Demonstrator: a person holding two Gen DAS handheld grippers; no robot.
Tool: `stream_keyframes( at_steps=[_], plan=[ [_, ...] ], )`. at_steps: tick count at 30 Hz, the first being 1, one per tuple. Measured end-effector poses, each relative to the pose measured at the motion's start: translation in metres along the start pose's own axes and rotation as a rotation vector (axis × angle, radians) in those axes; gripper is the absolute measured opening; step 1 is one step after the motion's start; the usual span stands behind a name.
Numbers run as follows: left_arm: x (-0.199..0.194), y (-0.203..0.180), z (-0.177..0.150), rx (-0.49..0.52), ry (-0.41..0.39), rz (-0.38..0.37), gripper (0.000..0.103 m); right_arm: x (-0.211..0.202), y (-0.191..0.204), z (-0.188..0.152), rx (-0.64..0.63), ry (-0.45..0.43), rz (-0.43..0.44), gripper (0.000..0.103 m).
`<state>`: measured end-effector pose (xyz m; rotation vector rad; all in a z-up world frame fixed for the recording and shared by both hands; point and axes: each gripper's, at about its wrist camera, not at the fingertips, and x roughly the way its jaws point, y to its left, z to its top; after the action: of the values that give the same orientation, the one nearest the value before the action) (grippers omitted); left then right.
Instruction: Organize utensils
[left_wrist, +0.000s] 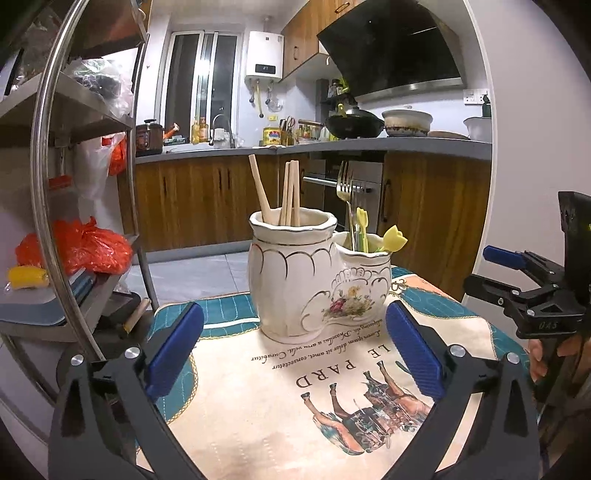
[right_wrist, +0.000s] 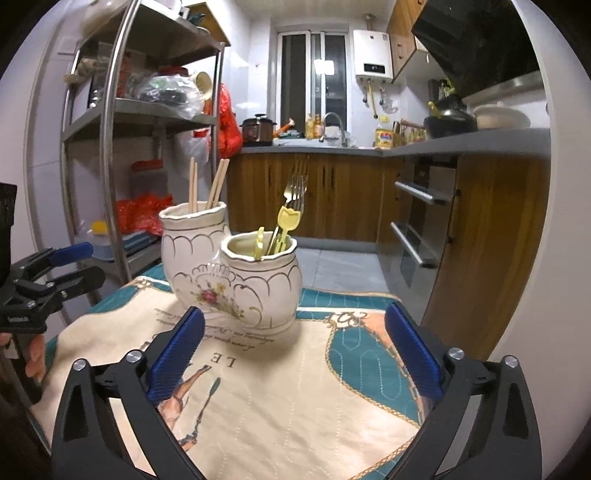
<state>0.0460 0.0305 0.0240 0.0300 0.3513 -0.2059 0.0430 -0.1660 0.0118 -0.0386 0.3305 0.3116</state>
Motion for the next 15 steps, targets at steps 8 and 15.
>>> stream_keyframes(
  at_steps=[8, 15],
  plan=[
    [0.0, -0.0058, 0.0004, 0.021, -0.007, 0.01, 0.097, -0.0017, 0.0001, 0.0003, -0.009, -0.013, -0.022, 0.098],
    [-0.0017, -0.0084, 0.0005, 0.026, -0.014, 0.026, 0.097, -0.0023, -0.0014, -0.0008, 0.0, -0.019, -0.011, 0.098]
  ],
)
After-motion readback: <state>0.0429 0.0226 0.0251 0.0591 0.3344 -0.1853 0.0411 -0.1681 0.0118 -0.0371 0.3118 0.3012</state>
